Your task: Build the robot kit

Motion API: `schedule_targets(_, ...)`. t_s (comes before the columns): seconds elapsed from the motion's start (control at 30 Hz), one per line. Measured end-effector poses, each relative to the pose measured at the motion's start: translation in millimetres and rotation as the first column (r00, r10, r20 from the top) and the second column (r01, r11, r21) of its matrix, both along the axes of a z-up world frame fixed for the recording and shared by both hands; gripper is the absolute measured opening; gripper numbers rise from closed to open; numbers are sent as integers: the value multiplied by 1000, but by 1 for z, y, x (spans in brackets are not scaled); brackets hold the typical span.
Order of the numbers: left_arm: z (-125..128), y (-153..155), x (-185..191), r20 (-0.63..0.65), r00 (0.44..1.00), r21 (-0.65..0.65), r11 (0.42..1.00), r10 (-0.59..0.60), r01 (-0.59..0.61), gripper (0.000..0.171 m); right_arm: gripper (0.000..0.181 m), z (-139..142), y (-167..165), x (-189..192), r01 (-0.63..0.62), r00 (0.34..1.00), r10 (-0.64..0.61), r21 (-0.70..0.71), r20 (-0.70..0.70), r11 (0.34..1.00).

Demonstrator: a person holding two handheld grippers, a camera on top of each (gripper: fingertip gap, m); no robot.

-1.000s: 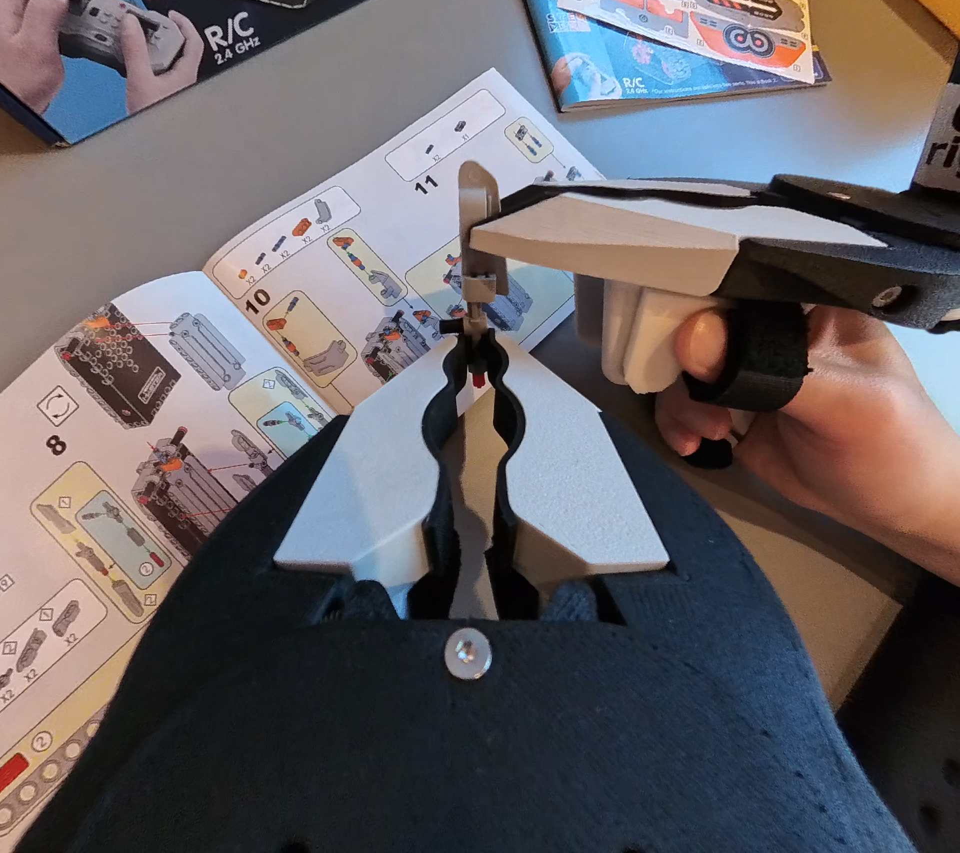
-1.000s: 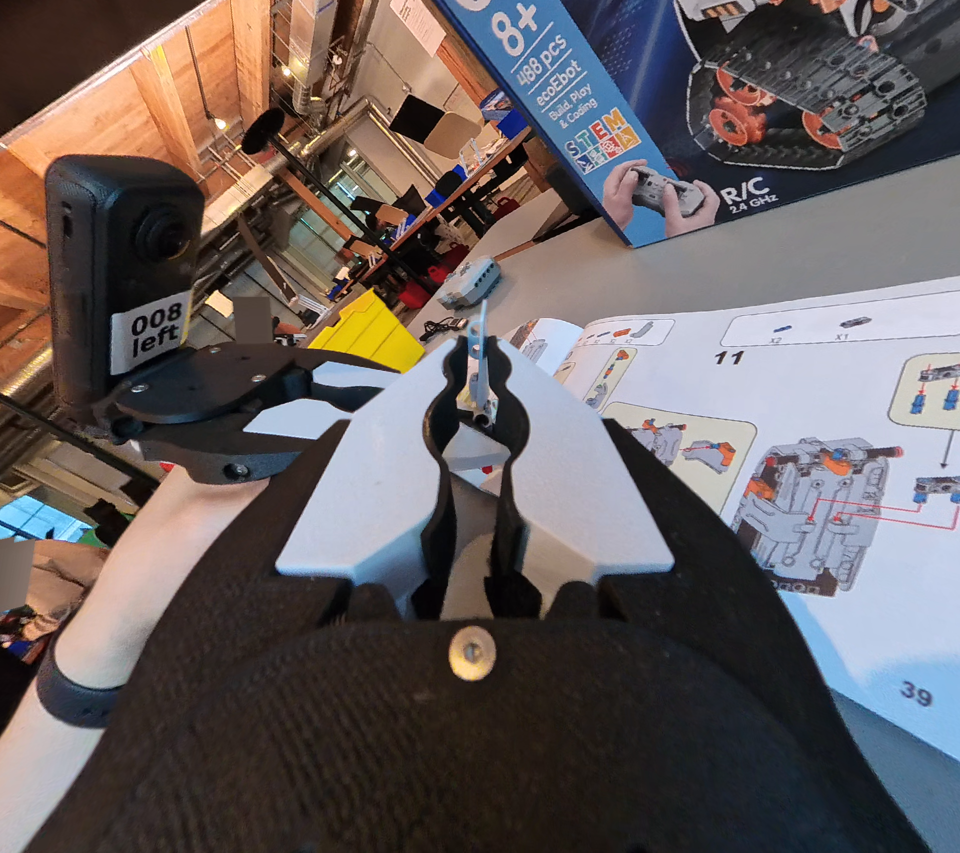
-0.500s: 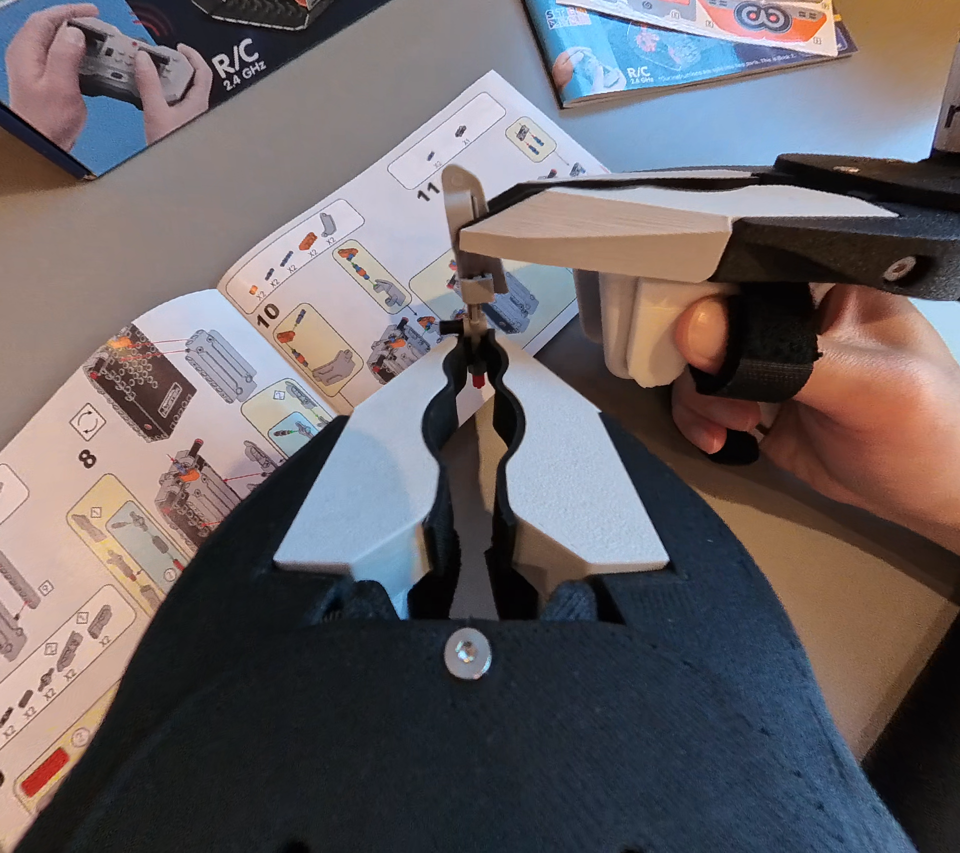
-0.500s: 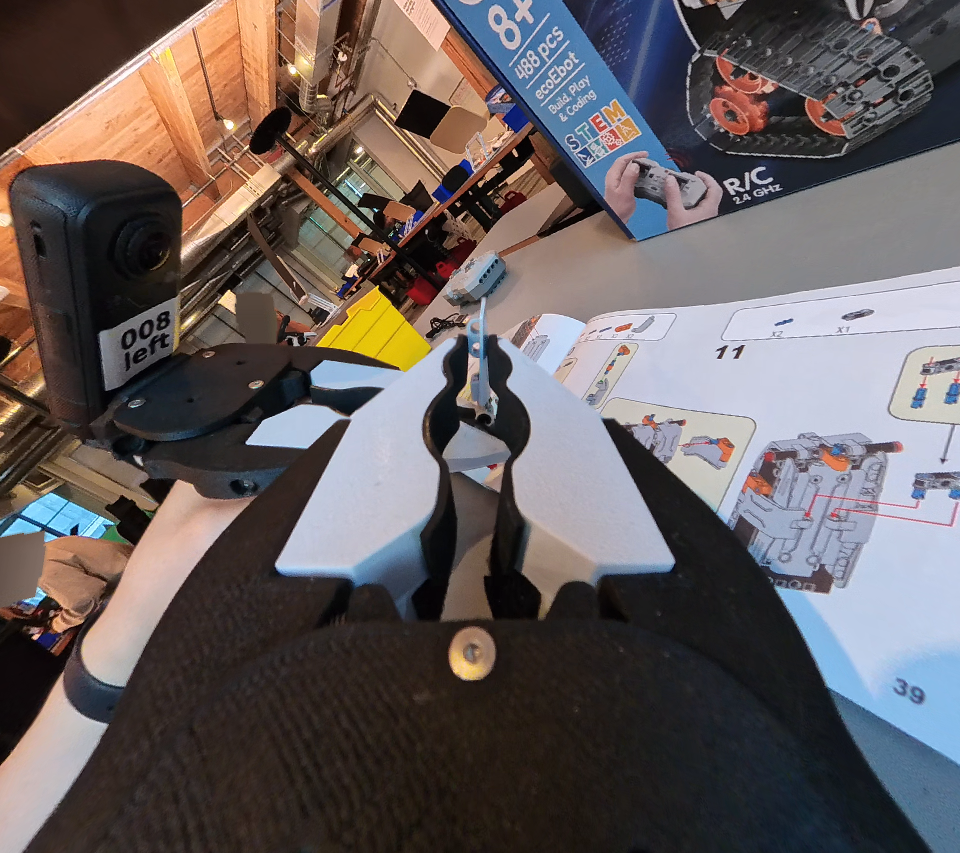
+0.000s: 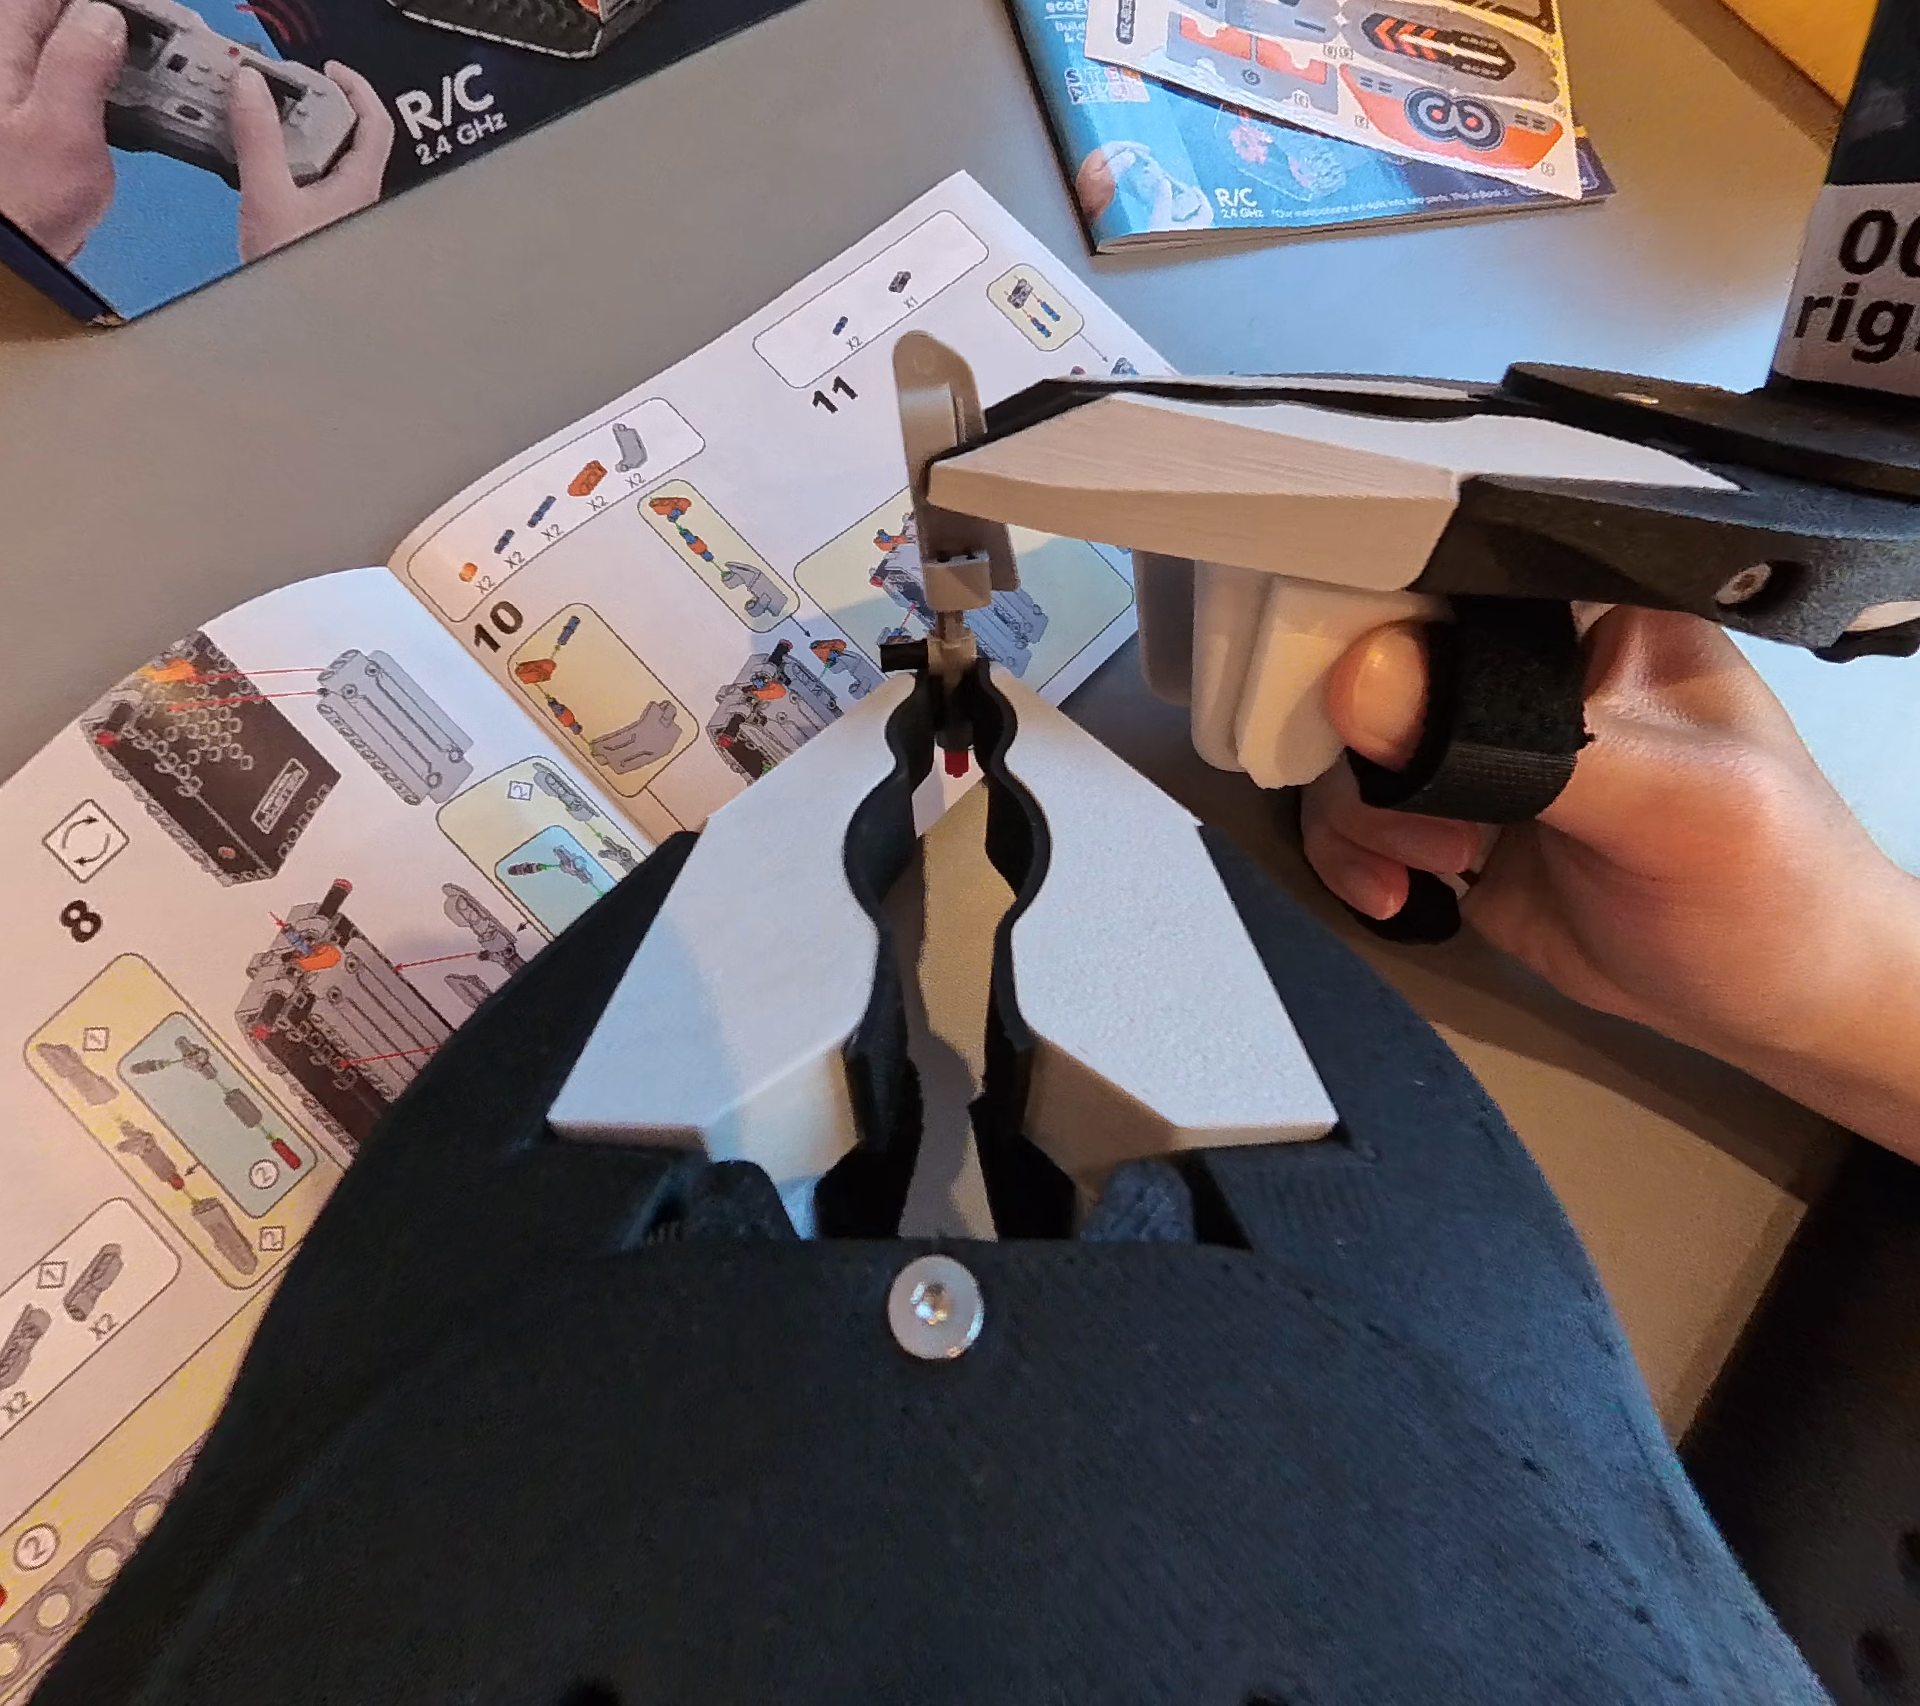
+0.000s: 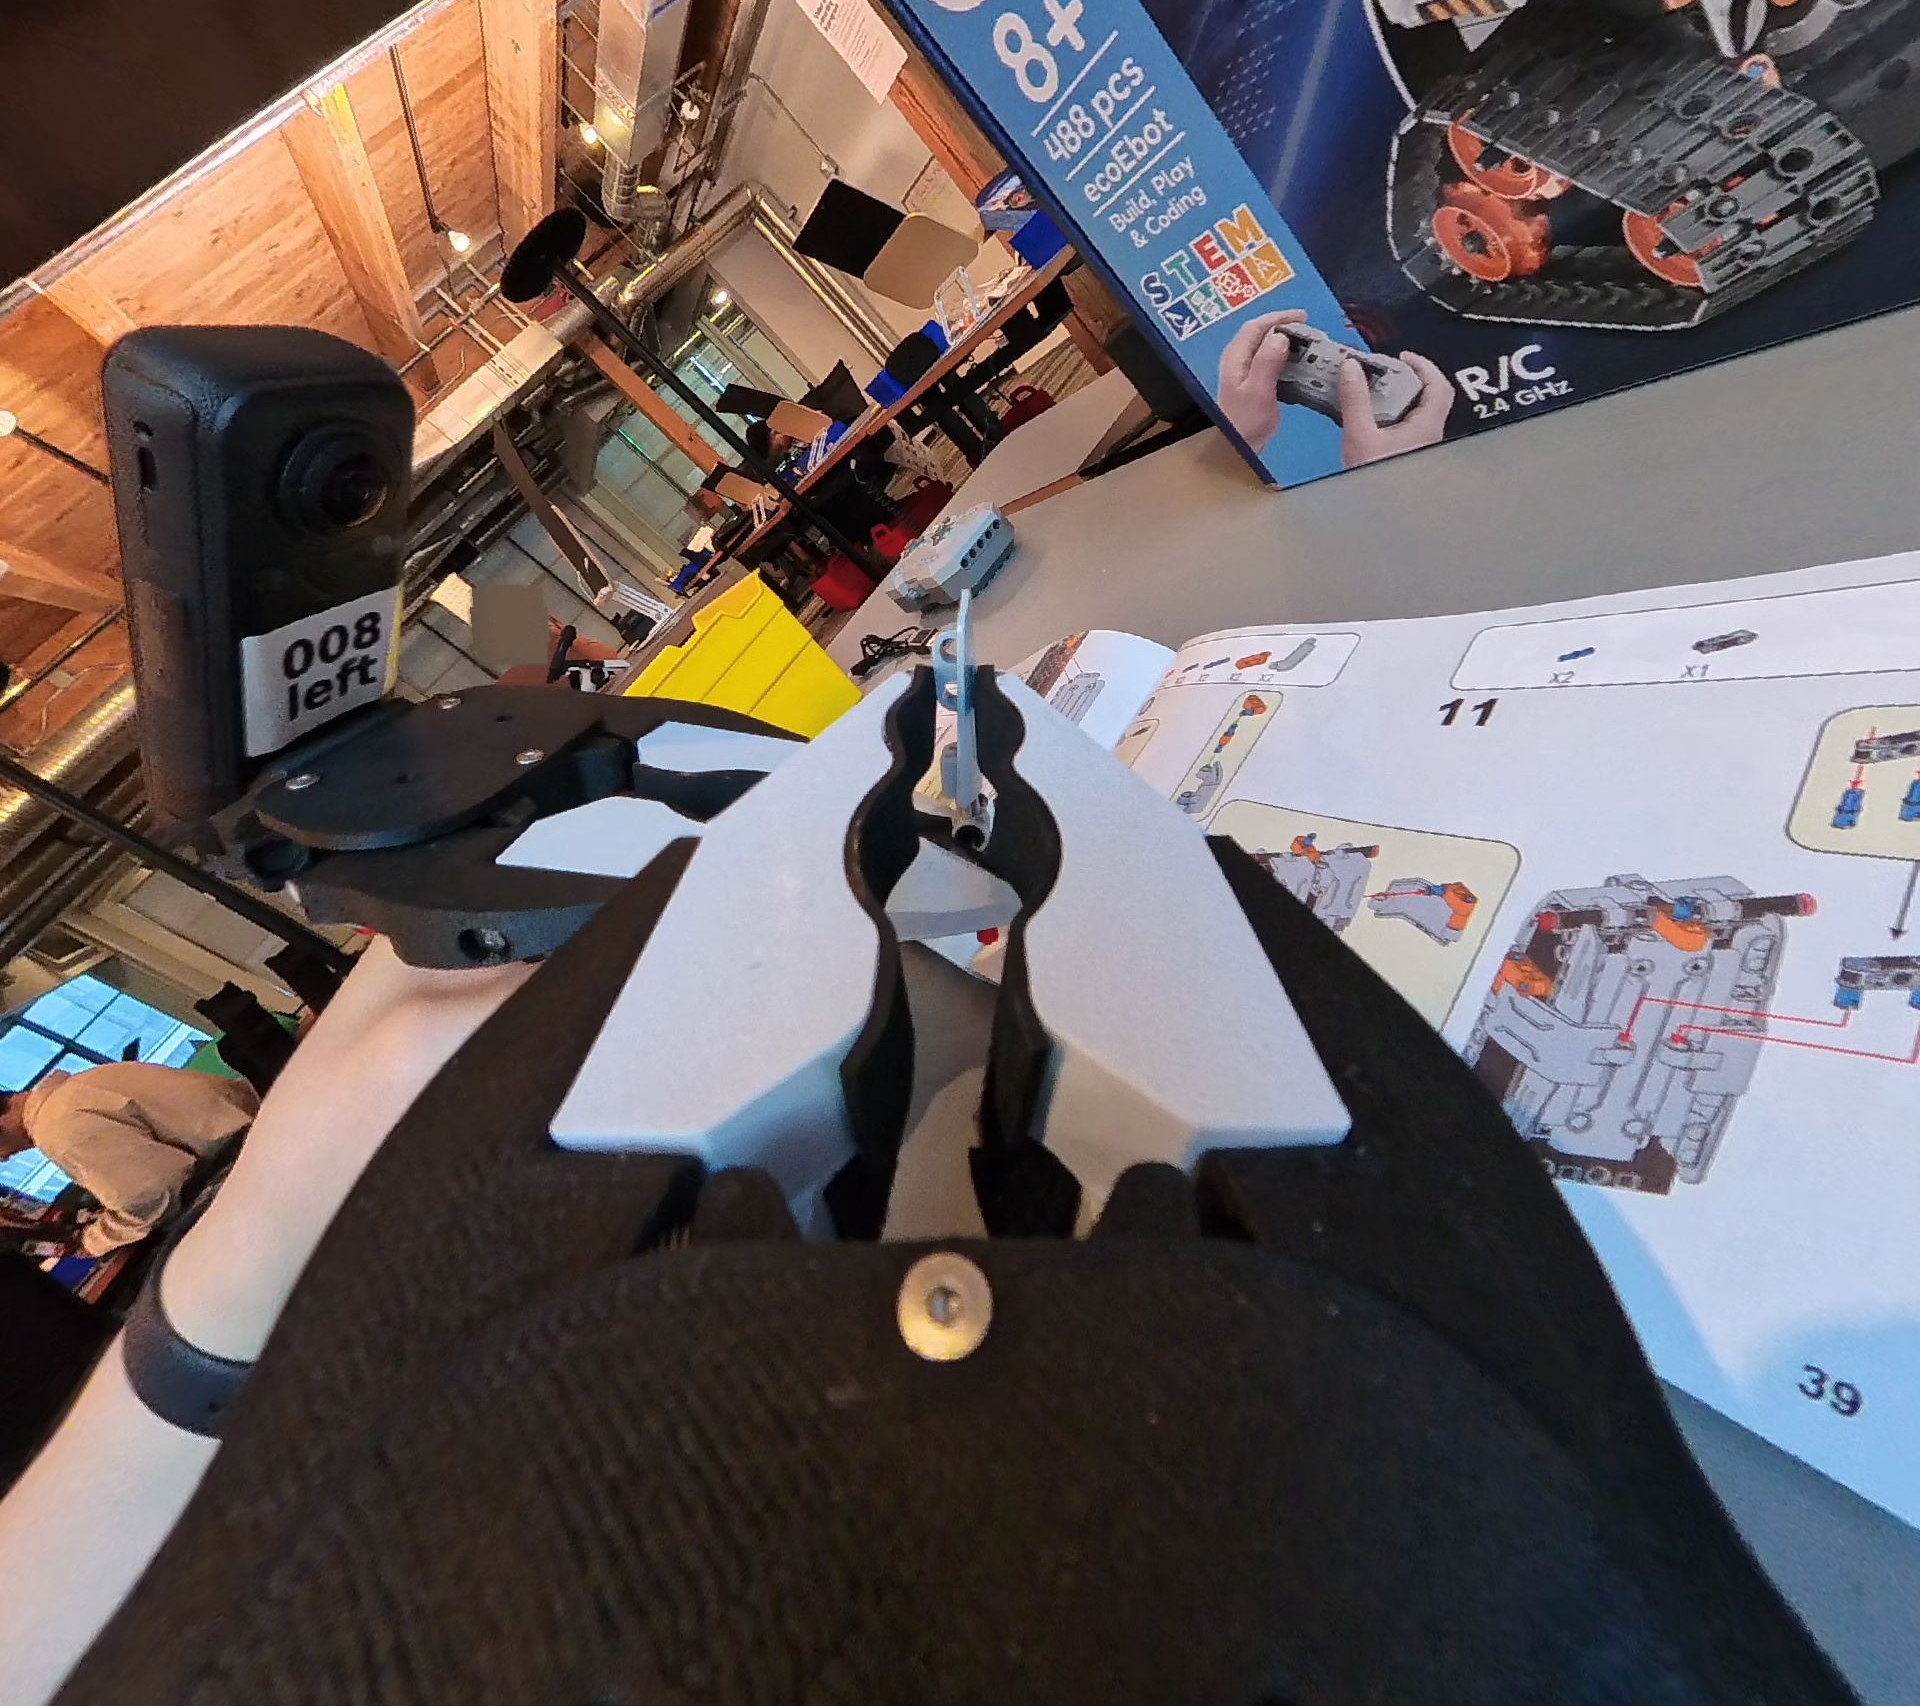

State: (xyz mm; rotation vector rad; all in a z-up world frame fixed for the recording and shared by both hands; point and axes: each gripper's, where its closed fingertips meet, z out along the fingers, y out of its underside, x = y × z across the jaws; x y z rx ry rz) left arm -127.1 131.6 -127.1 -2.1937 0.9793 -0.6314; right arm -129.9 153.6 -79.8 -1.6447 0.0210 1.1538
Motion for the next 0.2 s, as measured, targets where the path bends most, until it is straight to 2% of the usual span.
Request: schedule_targets(0.2,2,-1,2,37,999,-20,1000,-1,2,5,6,2,-1,0,23,999,-24,34,46,999)
